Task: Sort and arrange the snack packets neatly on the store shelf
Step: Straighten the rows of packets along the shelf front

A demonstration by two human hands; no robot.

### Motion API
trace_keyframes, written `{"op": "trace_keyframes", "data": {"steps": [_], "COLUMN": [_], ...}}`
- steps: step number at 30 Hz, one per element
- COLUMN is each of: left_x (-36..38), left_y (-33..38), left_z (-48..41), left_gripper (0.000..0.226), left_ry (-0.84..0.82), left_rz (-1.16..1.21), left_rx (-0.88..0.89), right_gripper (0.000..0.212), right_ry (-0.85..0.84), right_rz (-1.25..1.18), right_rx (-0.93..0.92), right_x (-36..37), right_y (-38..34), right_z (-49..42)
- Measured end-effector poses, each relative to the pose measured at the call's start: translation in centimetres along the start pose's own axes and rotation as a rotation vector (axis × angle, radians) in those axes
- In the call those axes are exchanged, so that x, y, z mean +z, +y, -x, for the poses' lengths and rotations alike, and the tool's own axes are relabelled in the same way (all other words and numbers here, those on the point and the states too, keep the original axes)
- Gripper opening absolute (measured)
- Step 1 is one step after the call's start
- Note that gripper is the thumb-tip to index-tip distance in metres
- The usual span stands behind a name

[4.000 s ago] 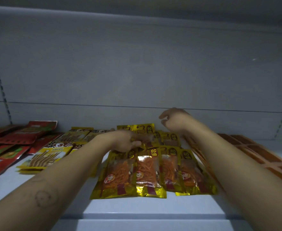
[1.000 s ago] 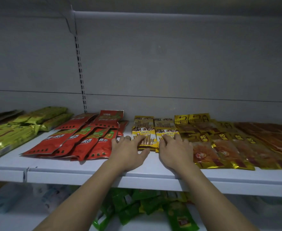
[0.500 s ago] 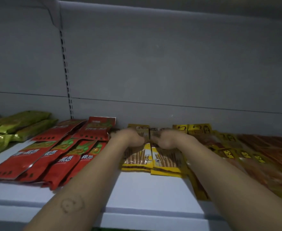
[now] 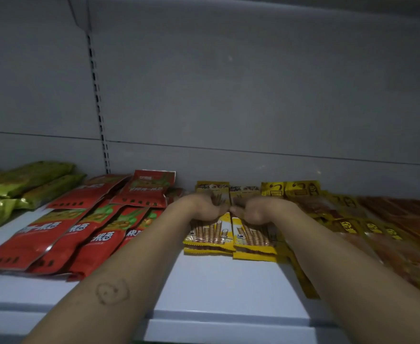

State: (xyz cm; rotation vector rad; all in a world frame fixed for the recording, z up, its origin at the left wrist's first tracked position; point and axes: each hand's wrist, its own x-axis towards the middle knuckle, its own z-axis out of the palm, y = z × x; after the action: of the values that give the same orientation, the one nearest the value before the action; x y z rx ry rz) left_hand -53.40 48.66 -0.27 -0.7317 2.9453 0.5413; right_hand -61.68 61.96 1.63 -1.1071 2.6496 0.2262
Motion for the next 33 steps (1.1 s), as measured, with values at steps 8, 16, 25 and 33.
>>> {"op": "trace_keyframes", "data": {"steps": [8,16,25,33], "left_x": [-3.8,-7.7,-10.8,-10.3], "left_y": [-3.0,-17.3,-26.6,-25.6], "left_z": [5.4,13.2,13.0,7.6], "left_gripper": [0.060,0.057,0.054,0.050], "left_ry": [0.153,0.381,0.275,0.089], "left_rz": [-0.089,-0.138,0.008,-0.039], "left_rx": [0.133,0.073,0.009,-0.052], "right_gripper": [0.057,0.052,0.057,0.049], "right_ry": [0.381,0.431,0.410,0.320], "right_rz": [-0.034,-0.336,-0.391,-0.465], "right_rx": [0.006,-0.217,0.074,0.139], "right_x": [-2.1,-0.1,-0.4,-1.5], "right_y": [-3.9,-18.1,-22.5,-22.7], "right_z": [2.7,3.7,2.0,-0.2]}}
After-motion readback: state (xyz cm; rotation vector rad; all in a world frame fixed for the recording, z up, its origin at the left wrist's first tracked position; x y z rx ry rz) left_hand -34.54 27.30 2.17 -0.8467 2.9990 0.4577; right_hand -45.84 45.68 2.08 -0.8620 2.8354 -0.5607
